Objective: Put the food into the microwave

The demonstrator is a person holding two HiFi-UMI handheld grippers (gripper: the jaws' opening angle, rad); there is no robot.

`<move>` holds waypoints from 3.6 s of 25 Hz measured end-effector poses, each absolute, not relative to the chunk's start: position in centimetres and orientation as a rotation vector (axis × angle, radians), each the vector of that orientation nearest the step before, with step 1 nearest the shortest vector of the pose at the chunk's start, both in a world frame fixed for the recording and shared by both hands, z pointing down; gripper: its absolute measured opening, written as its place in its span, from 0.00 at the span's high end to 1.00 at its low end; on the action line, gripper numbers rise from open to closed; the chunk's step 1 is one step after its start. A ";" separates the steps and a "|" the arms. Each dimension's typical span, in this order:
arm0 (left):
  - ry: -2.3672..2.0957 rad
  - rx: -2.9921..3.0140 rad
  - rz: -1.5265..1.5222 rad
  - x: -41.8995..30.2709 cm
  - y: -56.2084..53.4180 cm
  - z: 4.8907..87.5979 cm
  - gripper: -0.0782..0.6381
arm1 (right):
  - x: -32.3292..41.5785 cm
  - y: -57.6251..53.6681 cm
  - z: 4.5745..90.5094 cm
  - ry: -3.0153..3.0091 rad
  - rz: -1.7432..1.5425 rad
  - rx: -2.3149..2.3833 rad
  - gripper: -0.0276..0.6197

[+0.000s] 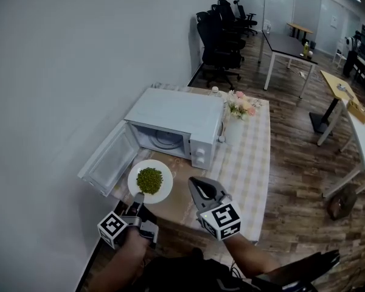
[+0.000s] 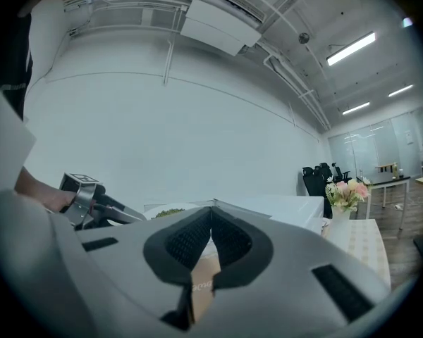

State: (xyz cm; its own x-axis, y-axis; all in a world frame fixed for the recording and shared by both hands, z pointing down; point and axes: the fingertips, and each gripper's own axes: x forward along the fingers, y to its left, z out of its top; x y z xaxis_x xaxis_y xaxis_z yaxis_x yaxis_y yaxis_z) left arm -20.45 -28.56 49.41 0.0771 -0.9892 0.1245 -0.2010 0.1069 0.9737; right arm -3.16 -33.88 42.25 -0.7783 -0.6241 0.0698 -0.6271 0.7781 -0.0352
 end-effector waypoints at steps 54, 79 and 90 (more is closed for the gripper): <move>-1.295 1.129 -0.652 -27.8 -56.0 70.0 0.87 | -3.0 -49.6 42.6 -2.527 -0.013 1.405 0.95; -1.339 1.127 -0.646 -27.7 -60.5 72.3 0.86 | -1.9 -51.4 45.1 -2.440 0.079 1.463 0.95; -1.376 1.249 -0.567 -27.0 -61.1 71.9 0.78 | -1.7 -51.0 45.5 -2.460 0.105 1.445 0.95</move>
